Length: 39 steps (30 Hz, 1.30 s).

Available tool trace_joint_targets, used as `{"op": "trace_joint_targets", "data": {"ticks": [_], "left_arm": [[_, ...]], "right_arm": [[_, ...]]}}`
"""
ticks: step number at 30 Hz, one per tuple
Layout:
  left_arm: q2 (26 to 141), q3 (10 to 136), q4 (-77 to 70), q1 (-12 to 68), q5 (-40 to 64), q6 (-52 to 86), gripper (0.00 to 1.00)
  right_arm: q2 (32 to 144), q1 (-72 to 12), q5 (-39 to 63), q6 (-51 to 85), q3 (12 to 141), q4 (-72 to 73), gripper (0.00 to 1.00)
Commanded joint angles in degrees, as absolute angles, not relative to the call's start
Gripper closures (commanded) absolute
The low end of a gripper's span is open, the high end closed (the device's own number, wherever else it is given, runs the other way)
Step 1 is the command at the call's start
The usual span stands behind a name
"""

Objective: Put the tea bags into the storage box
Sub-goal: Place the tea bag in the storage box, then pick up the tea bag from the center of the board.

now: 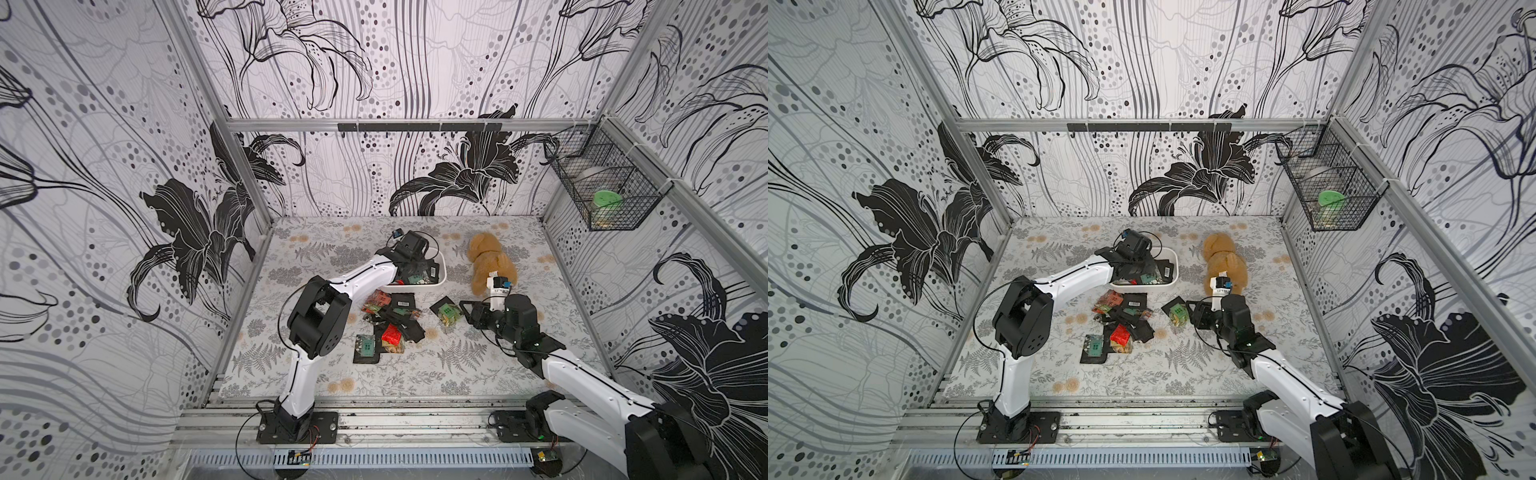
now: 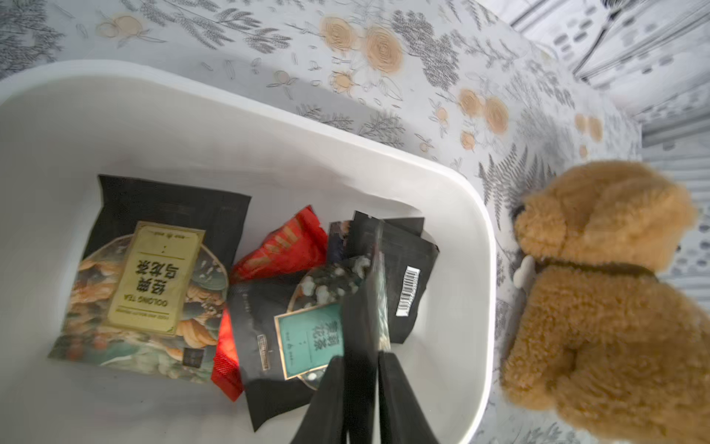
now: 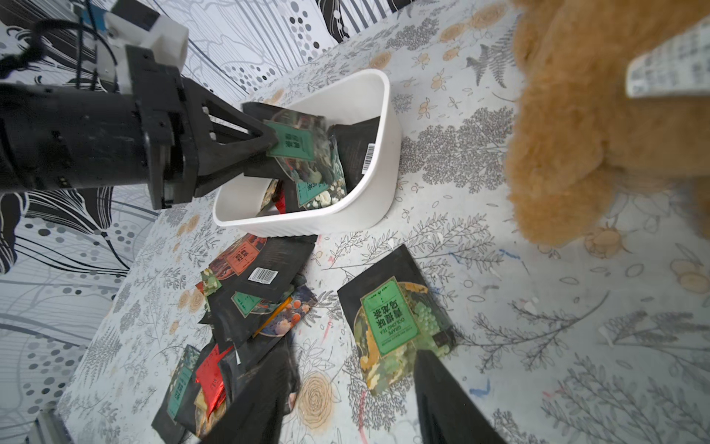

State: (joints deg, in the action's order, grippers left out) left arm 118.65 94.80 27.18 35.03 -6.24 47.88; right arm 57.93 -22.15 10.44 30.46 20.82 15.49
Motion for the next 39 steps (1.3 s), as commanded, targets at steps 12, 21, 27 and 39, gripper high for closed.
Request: {"op": "trace_joint_targets", "data": {"ticks": [12, 21, 27, 39], "left_arm": [[98.8, 84.8, 31.1, 35.3, -20.1, 46.0, 0.33], [83.0, 60.4, 13.5, 44.9, -6.4, 56.4, 0.33], [82.6, 50.1, 1.2, 54.3, -10.1, 68.0, 0.33], [99.4, 58.6, 0.3, 55.5, -11.4, 69.3, 0.40]], "right_arm": [[60.4, -26.5, 9.0, 26.8, 22.8, 15.3, 0.32], [68.3, -30.5, 0.7, 25.2, 29.0, 7.6, 0.58], [72.5, -30.5, -3.8, 25.6, 32.5, 2.7, 0.72], [80.2, -28.2, -0.8, 25.9, 36.3, 2.1, 0.83]]}}
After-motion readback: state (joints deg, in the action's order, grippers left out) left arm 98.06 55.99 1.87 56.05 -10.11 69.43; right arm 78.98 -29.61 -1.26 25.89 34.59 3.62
